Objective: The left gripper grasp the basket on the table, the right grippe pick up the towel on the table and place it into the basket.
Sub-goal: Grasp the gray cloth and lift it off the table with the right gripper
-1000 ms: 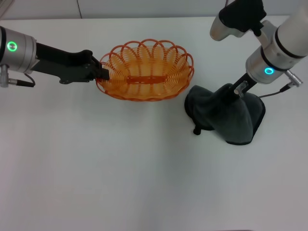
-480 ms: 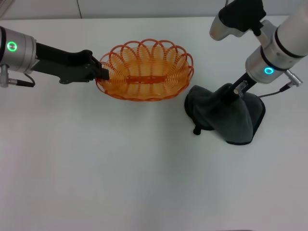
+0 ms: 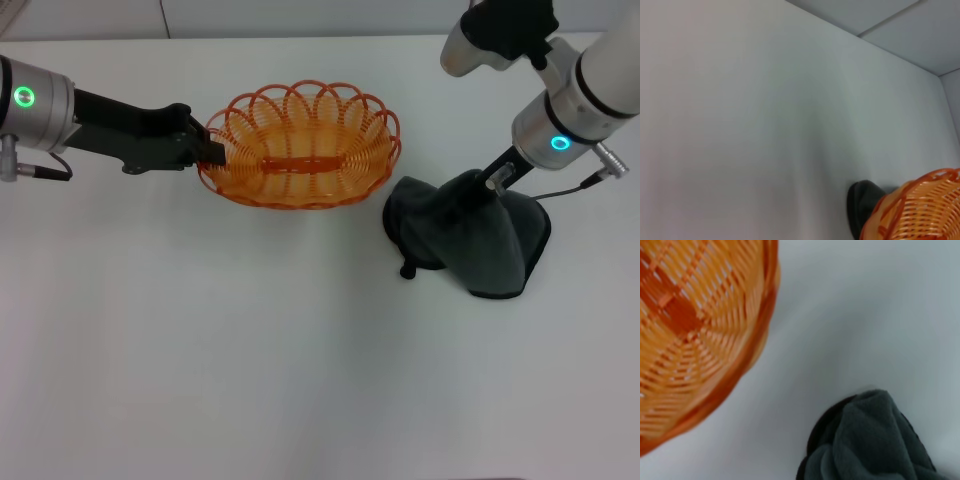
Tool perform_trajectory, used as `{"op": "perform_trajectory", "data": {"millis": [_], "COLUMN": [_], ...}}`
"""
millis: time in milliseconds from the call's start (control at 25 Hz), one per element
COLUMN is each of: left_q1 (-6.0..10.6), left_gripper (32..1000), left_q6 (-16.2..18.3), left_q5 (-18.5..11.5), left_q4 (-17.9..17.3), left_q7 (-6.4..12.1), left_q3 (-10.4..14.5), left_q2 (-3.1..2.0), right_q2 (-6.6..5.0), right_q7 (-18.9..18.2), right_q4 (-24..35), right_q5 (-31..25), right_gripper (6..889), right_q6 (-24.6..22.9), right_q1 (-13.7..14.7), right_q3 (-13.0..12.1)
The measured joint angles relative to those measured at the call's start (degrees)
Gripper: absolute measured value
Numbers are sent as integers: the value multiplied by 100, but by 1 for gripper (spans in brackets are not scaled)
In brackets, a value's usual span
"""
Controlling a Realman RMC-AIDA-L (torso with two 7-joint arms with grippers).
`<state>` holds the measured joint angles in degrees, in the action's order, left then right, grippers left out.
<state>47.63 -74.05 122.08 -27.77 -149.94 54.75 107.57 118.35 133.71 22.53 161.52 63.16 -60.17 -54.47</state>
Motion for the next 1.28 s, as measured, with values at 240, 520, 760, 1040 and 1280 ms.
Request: {"op": "perform_trajectory", "data": {"millis": [240,520,760,1040,1280], "left_q1": [-8,-9,-41,-101,-158], "left_gripper": [86,86,86,86,86], "left_q6": [6,6,6,-3,-7], "left_q5": [0,0,0,-1,0], "left_q4": [0,0,0,0,-3], "left_q7": [0,0,0,0,0], "left_q3": [0,0,0,-11,-8], "left_q2": [0,0,0,-19,-52], "right_q2": [-17,-22,-23,-88,-280], "right_q7": [-41,-44,-168,-284,-336], "right_q4": [30,24,63,616,1360], "right_q5": [-177,-177,-179,-191,-201], "right_gripper": [391,134,85,85,86], "right_q6": [39,70,281,941,1819], "right_q1": [3,5,7,222,307], "right_q3": [7,7,6,6,281]}}
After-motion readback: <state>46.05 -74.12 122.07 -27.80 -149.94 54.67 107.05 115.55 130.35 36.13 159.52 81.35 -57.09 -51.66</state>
